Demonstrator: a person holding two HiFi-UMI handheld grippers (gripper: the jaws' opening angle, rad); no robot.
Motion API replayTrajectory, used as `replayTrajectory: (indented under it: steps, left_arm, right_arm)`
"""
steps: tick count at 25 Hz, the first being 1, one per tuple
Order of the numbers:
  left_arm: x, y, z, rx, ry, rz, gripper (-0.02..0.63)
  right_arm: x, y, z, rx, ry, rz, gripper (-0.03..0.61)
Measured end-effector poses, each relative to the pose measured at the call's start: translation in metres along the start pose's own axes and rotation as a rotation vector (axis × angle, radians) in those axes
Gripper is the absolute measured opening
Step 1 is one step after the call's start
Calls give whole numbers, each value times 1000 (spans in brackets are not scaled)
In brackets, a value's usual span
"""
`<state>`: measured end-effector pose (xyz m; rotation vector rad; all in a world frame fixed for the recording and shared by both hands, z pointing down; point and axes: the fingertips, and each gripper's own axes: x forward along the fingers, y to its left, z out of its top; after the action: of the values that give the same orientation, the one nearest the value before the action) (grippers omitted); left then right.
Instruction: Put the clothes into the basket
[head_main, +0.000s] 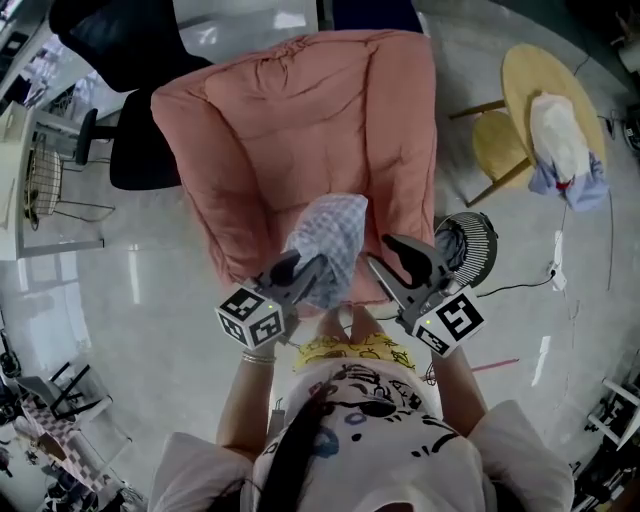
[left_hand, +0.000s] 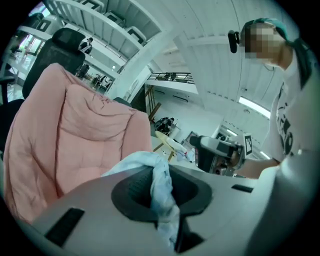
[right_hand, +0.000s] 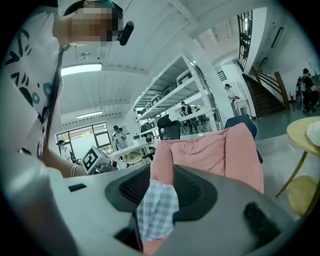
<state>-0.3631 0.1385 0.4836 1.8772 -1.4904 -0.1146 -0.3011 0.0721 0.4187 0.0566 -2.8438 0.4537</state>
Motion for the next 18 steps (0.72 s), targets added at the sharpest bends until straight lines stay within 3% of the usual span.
replayTrajectory:
  steps: [9, 18]
  left_arm:
    - [-51, -55, 65, 156, -88, -100, 72]
    - [-61, -88, 94, 217, -89, -235, 72]
  right_arm:
    - [-28, 40, 40, -63, -71, -85, 143]
    - [-71, 58, 49, -99, -105, -225, 143]
